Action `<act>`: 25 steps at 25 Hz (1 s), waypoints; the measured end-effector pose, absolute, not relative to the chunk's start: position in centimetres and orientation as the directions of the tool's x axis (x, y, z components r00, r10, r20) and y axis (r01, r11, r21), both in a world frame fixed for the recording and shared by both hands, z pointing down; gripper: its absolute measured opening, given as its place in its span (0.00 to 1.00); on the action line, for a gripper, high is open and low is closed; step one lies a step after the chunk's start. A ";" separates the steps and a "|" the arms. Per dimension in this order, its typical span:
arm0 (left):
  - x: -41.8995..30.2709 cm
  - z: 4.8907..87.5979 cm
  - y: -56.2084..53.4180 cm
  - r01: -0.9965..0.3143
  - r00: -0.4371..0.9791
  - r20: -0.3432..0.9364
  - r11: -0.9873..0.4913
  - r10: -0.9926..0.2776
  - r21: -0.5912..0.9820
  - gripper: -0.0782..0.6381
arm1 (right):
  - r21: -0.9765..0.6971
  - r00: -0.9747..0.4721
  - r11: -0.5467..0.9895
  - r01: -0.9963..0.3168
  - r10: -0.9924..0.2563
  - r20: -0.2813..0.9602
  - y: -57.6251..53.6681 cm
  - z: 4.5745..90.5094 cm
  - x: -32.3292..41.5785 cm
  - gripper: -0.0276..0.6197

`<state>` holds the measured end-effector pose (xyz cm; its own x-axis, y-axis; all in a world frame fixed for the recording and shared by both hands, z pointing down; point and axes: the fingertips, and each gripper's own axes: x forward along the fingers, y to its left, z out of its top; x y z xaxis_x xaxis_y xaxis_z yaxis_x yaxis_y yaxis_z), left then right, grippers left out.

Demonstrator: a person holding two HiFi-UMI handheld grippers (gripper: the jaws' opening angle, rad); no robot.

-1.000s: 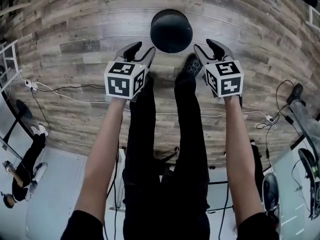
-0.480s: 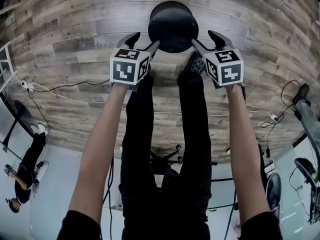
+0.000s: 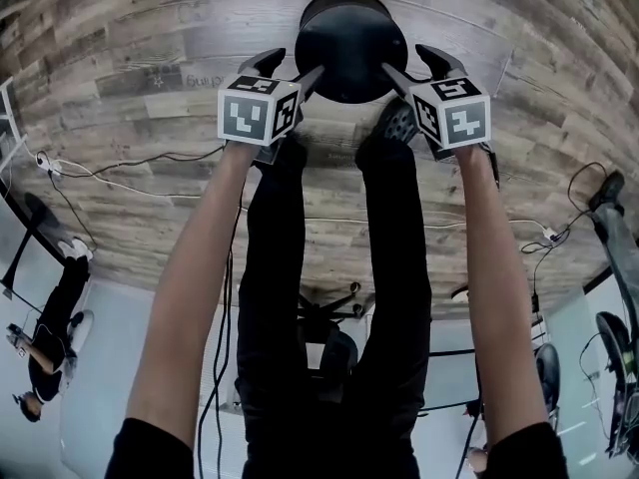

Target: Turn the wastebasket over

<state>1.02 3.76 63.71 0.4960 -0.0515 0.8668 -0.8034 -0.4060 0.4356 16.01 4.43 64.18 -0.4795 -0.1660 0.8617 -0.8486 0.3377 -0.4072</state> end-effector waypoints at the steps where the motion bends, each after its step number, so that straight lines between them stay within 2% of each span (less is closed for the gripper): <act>1: 1.1 64.0 3.8 -0.802 0.496 0.867 -0.408 -0.049 0.436 0.53 | -0.424 -0.492 0.331 -0.843 -0.159 0.856 4.4 64.3 15.9 0.47; 9: 1.7 65.1 3.7 -0.792 0.492 0.870 -0.434 -0.033 0.431 0.53 | -0.471 -0.524 0.304 -0.828 -0.120 0.843 4.4 65.4 15.4 0.47; 13: 2.0 64.9 3.7 -0.775 0.507 0.862 -0.452 -0.026 0.442 0.49 | -0.483 -0.532 0.285 -0.828 -0.127 0.837 4.4 65.4 15.1 0.47; 25: 1.4 64.9 3.8 -0.781 0.505 0.862 -0.446 -0.037 0.438 0.48 | -0.451 -0.505 0.297 -0.842 -0.138 0.852 4.3 65.1 14.7 0.44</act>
<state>1.41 3.82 64.85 0.5051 -0.0368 0.8623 -0.7805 -0.4459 0.4382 14.69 4.30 65.06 -0.5054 -0.1382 0.8517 -0.8415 0.2971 -0.4511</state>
